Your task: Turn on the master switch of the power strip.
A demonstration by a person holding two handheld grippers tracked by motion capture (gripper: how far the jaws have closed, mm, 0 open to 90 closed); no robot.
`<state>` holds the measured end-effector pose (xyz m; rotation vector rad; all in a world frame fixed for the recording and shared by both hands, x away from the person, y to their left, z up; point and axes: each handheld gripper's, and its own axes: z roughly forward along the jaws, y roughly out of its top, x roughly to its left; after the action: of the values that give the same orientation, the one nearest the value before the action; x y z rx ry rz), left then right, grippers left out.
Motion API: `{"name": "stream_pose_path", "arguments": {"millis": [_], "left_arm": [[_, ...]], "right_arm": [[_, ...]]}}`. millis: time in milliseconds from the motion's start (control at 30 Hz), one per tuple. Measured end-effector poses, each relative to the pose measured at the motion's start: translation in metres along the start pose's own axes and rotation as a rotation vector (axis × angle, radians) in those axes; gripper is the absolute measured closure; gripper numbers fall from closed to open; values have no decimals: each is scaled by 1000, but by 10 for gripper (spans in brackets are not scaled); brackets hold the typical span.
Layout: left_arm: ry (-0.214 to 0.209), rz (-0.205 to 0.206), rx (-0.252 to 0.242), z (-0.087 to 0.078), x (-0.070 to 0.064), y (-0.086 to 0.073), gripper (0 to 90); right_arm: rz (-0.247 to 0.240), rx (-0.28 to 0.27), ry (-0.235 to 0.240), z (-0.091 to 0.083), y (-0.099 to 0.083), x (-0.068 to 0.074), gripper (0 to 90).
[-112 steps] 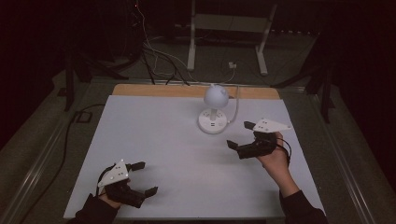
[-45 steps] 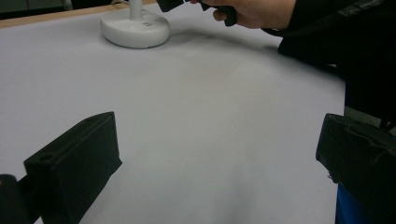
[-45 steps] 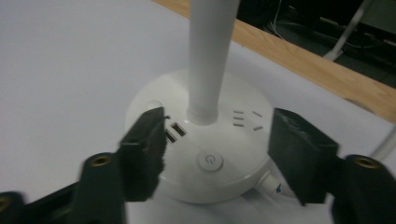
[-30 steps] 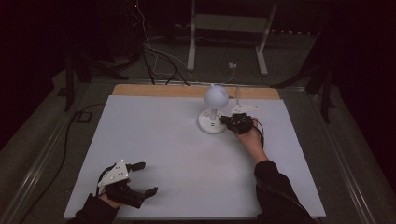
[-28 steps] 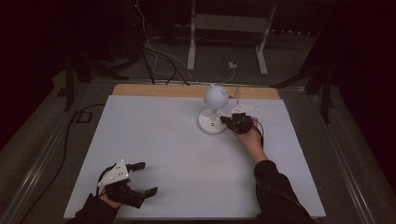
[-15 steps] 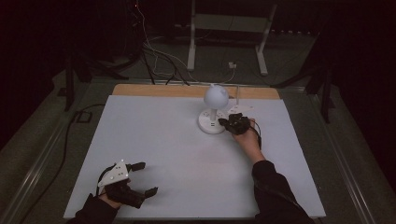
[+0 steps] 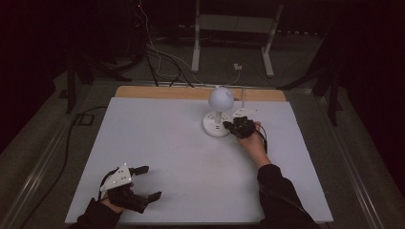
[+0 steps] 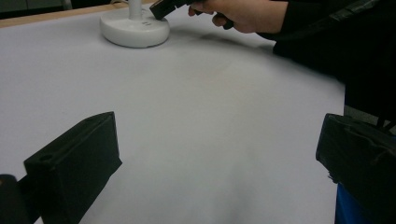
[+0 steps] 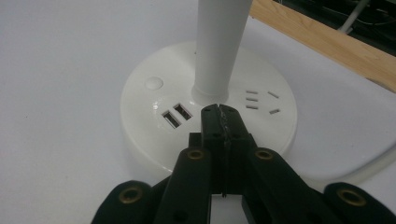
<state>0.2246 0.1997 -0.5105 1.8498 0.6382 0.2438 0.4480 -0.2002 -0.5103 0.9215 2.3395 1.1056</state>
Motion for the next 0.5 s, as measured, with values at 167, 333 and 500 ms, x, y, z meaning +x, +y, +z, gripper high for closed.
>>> {"name": "stream_pose_path", "arguments": {"millis": [167, 333, 500], "left_arm": [[0, 2, 1, 0, 0, 0, 1], [-1, 2, 1, 0, 0, 0, 1], [-2, 1, -1, 0, 0, 0, 1]], "right_arm": [[0, 7, -5, 1, 1, -1, 900], [-4, 14, -9, 1, 1, 0, 900], [-7, 17, -20, 2, 0, 1, 900]]}}
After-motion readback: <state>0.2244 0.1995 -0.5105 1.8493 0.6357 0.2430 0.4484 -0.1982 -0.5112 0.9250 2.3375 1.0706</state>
